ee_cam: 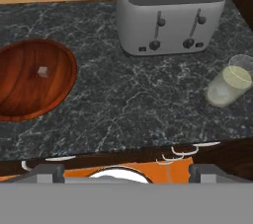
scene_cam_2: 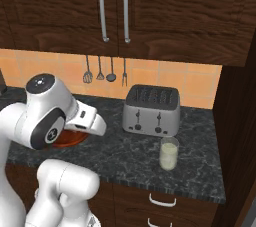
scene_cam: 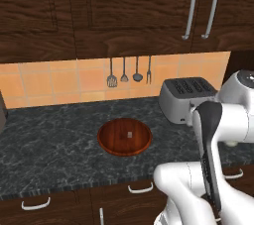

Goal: Grab a lemon wedge from the fridge and one ice cube from the ice bowl, and put them in the glass of lemonade.

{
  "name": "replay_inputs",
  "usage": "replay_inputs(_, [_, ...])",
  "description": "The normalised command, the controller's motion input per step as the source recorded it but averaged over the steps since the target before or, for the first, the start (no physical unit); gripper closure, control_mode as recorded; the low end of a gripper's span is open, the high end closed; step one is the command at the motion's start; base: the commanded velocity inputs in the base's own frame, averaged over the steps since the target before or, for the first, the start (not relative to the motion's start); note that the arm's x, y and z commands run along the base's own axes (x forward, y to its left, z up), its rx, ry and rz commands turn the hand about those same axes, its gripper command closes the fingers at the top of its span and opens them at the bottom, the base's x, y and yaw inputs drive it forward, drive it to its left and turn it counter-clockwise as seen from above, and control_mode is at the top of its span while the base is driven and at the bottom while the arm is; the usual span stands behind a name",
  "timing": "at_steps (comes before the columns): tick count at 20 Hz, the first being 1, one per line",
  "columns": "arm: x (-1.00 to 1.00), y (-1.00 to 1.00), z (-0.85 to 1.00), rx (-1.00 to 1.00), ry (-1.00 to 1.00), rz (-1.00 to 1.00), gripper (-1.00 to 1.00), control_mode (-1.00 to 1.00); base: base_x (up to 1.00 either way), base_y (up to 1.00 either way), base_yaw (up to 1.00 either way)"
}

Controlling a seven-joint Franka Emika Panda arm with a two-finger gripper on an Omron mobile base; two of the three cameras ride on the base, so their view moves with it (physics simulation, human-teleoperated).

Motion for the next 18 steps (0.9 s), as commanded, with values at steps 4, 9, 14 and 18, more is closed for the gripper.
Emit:
replay_inputs(4, [-0.04, 0.01, 0.00, 0.00, -0.03, 0.00, -1.00, -1.00, 0.00, 0.00, 0.00])
replay_inputs(9, [0.00, 0.00, 0.00, 0.00, 0.00, 0.00, -1.00, -1.00, 0.00, 0.00, 0.00])
replay_inputs(14, [0.00, 0.00, 0.00, 0.00, 0.00, 0.00, -1.00, 1.00, -1.00, -0.05, -0.10])
replay_inputs(18, [0.00, 0.00, 0.00, 0.00, 0.00, 0.00, -1.00, 1.00, -1.00, -0.01, -0.11])
